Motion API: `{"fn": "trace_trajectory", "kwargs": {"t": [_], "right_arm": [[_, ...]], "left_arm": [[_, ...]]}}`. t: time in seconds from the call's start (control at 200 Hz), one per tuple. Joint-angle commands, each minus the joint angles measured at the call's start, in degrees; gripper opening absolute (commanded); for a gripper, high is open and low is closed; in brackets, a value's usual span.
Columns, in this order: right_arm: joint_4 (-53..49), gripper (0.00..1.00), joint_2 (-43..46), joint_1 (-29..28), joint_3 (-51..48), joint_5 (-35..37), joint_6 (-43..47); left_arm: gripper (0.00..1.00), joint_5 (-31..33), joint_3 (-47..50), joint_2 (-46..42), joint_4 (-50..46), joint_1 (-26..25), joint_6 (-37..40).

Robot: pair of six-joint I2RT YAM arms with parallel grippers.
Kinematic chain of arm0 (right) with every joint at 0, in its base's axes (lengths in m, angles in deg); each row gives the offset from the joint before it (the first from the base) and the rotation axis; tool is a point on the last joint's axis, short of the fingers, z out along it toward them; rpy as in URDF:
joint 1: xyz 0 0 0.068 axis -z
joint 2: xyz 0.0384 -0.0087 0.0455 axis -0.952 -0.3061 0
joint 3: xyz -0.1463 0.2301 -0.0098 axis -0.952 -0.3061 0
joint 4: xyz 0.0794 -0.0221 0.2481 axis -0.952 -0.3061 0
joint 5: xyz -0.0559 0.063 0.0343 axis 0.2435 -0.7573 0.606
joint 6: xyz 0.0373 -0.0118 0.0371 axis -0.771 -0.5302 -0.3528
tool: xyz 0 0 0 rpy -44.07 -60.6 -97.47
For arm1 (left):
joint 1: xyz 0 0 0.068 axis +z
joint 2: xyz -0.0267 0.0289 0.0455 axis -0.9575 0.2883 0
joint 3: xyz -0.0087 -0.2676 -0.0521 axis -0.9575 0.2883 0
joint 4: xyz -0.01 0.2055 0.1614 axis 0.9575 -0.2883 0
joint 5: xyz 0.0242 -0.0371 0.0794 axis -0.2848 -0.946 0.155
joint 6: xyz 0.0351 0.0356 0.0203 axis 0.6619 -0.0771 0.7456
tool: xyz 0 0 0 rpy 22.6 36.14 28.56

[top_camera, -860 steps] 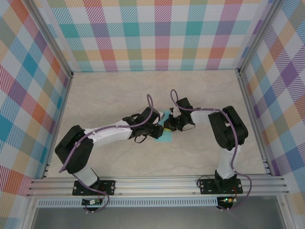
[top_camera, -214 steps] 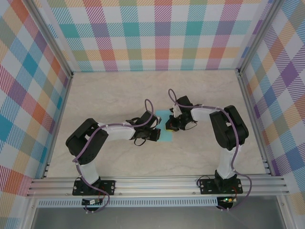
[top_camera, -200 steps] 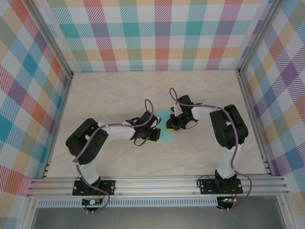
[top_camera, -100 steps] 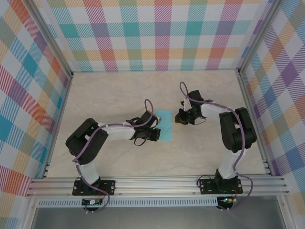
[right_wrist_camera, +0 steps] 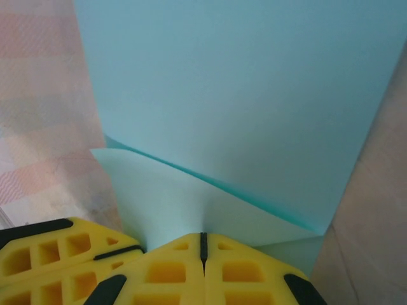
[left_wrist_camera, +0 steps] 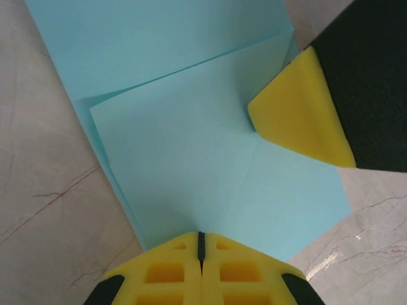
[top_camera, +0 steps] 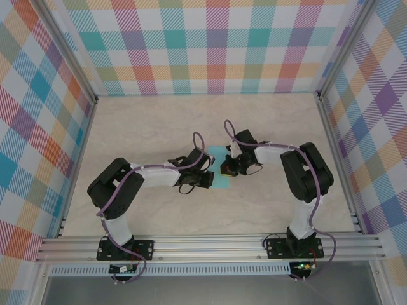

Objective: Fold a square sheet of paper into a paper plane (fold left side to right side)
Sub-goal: Fold the triangle a second time at the center of the table.

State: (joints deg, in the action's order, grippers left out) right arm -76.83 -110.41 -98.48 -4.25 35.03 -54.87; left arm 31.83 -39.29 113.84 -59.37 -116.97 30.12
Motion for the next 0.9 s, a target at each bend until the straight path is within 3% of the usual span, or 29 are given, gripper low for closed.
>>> {"fn": "trace_trajectory", "kwargs": {"t": [0.0,0.315,0.665,0.895], "right_arm": [[1.4,0.00,-0.8,0.0,1.9,-1.6,-0.8],[-6.2,0.00,-4.3,0.1,3.3,4.5,0.5],[-8.3,0.00,-6.6,-0.1,3.3,6.1,0.7],[-8.7,0.00,-6.6,-0.2,3.5,6.5,0.7]], "left_arm": [[0.00,1.5,1.3,-0.5,-5.3,0.6,-0.2],[0.02,1.0,0.8,-3.6,-6.0,0.5,0.0],[0.02,-10.3,1.1,-4.2,1.3,0.0,-2.4],[0.00,-6.3,1.5,-1.4,0.2,0.4,-2.3]]}}
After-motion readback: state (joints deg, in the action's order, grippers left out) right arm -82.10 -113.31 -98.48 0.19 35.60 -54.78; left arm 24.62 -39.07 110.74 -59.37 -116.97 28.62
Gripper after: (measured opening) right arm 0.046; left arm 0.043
